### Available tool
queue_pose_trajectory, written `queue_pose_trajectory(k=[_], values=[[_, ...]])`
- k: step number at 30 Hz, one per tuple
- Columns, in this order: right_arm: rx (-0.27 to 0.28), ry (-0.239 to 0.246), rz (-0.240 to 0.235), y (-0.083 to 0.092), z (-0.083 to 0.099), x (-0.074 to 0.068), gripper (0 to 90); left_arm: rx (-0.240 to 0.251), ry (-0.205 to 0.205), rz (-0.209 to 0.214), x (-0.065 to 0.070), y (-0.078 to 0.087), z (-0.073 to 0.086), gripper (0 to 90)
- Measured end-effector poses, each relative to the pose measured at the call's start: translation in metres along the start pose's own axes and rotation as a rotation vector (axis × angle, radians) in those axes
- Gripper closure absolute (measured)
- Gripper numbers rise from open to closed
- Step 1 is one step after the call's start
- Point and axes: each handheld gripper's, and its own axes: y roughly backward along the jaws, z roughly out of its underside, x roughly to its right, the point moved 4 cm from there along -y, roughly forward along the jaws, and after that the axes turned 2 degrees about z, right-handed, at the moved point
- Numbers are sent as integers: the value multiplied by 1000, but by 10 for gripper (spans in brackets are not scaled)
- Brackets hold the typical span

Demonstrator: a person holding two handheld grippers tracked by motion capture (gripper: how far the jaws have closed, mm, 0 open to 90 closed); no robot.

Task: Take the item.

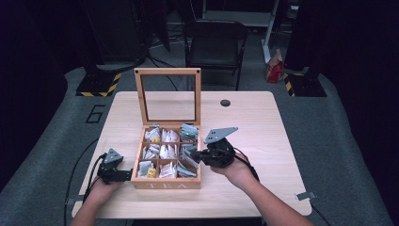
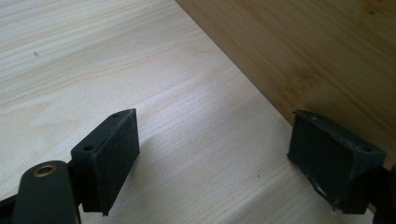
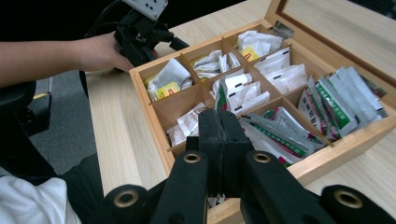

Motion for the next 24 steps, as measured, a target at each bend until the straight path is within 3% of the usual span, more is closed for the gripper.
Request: queue_pose_trajectory(k=[12, 24], values=[[21, -24, 28, 21, -4, 7, 900, 0, 0, 0, 0, 0, 0, 159], [34, -54, 81, 39, 3, 26, 900, 0, -1, 0, 0, 0, 0, 158]])
